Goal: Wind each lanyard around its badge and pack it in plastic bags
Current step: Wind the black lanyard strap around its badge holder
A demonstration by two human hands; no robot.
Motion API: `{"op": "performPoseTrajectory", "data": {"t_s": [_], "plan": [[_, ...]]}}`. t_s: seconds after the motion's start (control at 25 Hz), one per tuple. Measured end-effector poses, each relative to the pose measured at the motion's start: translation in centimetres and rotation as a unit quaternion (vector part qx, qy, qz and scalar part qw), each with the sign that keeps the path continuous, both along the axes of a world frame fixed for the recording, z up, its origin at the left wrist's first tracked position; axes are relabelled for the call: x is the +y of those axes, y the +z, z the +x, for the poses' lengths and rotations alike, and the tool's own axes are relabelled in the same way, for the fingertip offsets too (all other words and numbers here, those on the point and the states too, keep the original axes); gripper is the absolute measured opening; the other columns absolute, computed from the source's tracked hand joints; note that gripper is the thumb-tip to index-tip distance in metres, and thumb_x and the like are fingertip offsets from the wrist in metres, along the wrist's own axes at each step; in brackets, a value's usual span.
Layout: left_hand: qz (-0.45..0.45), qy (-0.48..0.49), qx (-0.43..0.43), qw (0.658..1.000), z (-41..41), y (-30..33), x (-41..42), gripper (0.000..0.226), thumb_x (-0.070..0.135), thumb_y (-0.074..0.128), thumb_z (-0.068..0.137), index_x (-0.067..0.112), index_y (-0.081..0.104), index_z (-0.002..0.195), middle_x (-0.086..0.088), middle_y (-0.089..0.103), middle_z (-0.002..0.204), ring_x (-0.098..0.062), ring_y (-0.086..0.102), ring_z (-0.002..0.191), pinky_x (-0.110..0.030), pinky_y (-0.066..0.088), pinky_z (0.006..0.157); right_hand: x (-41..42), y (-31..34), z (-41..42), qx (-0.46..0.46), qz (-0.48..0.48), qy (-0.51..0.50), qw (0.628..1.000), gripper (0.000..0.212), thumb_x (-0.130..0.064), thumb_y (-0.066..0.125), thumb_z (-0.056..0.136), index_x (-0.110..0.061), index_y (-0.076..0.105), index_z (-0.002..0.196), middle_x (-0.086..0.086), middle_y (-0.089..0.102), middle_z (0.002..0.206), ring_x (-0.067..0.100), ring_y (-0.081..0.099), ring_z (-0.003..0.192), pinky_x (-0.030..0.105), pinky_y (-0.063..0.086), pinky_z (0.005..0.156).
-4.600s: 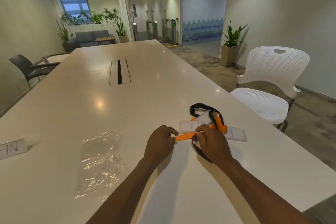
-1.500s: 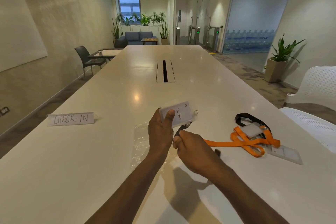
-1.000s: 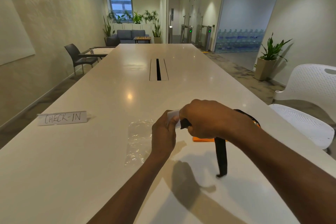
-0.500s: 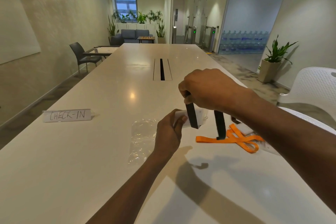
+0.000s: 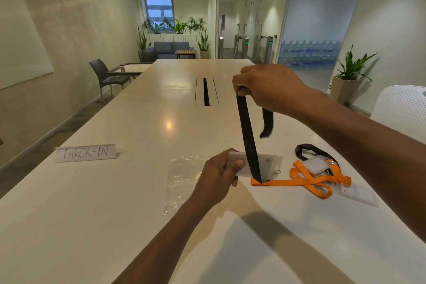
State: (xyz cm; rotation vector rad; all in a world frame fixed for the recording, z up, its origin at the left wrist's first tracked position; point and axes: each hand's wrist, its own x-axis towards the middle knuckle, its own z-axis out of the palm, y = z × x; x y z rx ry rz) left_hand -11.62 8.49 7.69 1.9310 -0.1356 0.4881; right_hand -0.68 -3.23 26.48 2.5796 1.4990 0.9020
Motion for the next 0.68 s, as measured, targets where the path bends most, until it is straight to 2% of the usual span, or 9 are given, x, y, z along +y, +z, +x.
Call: {"op": "performPoseTrajectory", "data": {"t_s": [0.12, 0.2, 0.32, 0.44, 0.6, 0.68], "plan": [[-0.028, -0.029, -0.006, 0.999, -0.4, -0.1, 0.2, 0.017, 0.031, 0.053, 0.099, 0.02, 0.067, 0.101, 0.008, 0.063, 0.067, -0.014, 0.057, 0.055, -0.018, 0.045, 0.054, -0.1, -0.4, 1.7, 0.033, 0.027, -0.011, 0.999, 0.014, -0.014, 0.055, 0.095, -0.025, 0.064, 0.096, -0.005, 0.059, 0.088, 0.017, 0.057, 0.076, 0.039, 0.054, 0.063], [-0.044, -0.042, -0.004, 0.998, -0.7, -0.2, 0.2, 0.021, 0.038, 0.053, 0.097, 0.022, 0.066, 0.102, 0.011, 0.064, 0.068, -0.012, 0.058, 0.056, -0.02, 0.046, 0.054, -0.2, -0.8, 3.1, 0.055, 0.04, -0.033, 0.997, 0.02, -0.01, 0.052, 0.095, -0.027, 0.063, 0.094, -0.006, 0.056, 0.086, 0.018, 0.056, 0.077, 0.037, 0.05, 0.061], [-0.068, -0.065, -0.007, 0.996, -1.4, -0.1, 0.0, 0.028, 0.045, 0.052, 0.093, 0.021, 0.066, 0.102, 0.0, 0.063, 0.071, -0.014, 0.057, 0.058, -0.028, 0.046, 0.054, -0.4, -1.7, 5.2, 0.104, 0.06, -0.074, 0.99, 0.026, -0.004, 0.051, 0.093, -0.028, 0.06, 0.09, -0.007, 0.055, 0.087, 0.018, 0.054, 0.079, 0.033, 0.044, 0.062], [-0.08, -0.101, -0.018, 0.992, -2.3, 0.0, -0.7, 0.028, 0.041, 0.051, 0.096, 0.017, 0.065, 0.103, -0.006, 0.061, 0.074, -0.015, 0.056, 0.058, -0.031, 0.046, 0.055, -0.8, -3.0, 6.9, 0.201, 0.088, -0.087, 0.972, 0.033, -0.002, 0.049, 0.094, -0.031, 0.061, 0.085, -0.005, 0.061, 0.086, 0.015, 0.054, 0.074, 0.029, 0.042, 0.06], [-0.106, -0.121, -0.05, 0.986, -3.1, 1.5, -1.4, 0.021, 0.042, 0.052, 0.096, 0.027, 0.066, 0.101, -0.016, 0.061, 0.076, -0.021, 0.056, 0.059, -0.036, 0.044, 0.051, -0.9, -6.0, 7.2, 0.294, 0.096, -0.052, 0.949, 0.032, -0.008, 0.049, 0.098, -0.033, 0.06, 0.082, -0.004, 0.065, 0.088, 0.018, 0.059, 0.085, 0.022, 0.043, 0.069], [-0.107, -0.121, -0.07, 0.984, -3.5, 2.4, -1.5, 0.017, 0.044, 0.052, 0.096, 0.033, 0.066, 0.099, -0.013, 0.062, 0.077, -0.019, 0.057, 0.059, -0.034, 0.045, 0.051, -1.1, -7.5, 6.8, 0.329, 0.111, -0.036, 0.937, 0.033, -0.009, 0.048, 0.099, -0.032, 0.061, 0.08, 0.0, 0.068, 0.092, 0.019, 0.062, 0.091, 0.015, 0.041, 0.073]]}}
